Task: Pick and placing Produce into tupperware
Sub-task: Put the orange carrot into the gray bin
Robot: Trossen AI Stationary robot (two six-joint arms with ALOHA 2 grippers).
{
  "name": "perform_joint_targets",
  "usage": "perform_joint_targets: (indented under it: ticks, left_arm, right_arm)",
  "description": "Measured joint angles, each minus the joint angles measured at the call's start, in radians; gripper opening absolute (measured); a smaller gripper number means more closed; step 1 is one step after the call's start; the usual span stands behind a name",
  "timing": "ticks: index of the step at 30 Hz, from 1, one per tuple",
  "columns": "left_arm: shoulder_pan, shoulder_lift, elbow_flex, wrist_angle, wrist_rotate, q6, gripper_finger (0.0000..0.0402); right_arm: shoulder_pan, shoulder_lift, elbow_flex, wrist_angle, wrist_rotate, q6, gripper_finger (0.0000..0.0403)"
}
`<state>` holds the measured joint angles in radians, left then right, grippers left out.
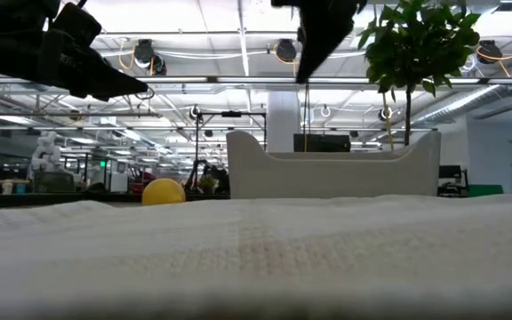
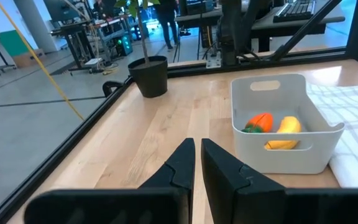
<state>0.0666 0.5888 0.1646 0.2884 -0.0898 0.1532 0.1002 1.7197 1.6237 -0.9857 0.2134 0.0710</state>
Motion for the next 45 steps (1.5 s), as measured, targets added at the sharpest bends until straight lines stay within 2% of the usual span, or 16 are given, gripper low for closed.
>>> perform_joint_targets:
  ticks: [5, 9, 14, 20, 26, 30, 39, 45]
  left_arm:
    - [0.000, 0.000, 0.000, 0.000, 0.001, -0.002, 0.0033]
    - [0.000, 0.000, 0.000, 0.000, 0.003, -0.002, 0.0033]
    - [0.000, 0.000, 0.000, -0.001, 0.003, -0.002, 0.0033]
    - [0.000, 0.000, 0.000, -0.003, 0.003, -0.002, 0.0033]
    - [0.000, 0.000, 0.000, -0.003, 0.003, 0.001, 0.0033]
    - [0.000, 0.000, 0.000, -0.004, 0.003, 0.001, 0.0033]
    - [0.000, 0.000, 0.000, -0.008, 0.003, -0.002, 0.0033]
    - [0.000, 0.000, 0.000, -0.025, 0.003, -0.002, 0.0033]
  right_arm:
    - [-0.003, 0.044, 0.003, -0.047, -0.004, 0.066, 0.0000]
    - [0.009, 0.060, -0.015, -0.014, -0.009, 0.102, 0.0000]
    - [0.026, 0.060, -0.091, 0.075, -0.052, 0.154, 0.0000]
    - [0.029, 0.060, -0.174, 0.100, -0.066, 0.220, 0.0000]
    - [0.034, 0.060, -0.250, 0.199, -0.199, 0.242, 0.0006]
    - [0.032, 0.060, -0.267, 0.229, -0.215, 0.258, 0.0044]
    - [0.033, 0.059, -0.268, 0.234, -0.219, 0.271, 0.0180]
    - [0.039, 0.058, -0.283, 0.254, -0.213, 0.327, 0.0231]
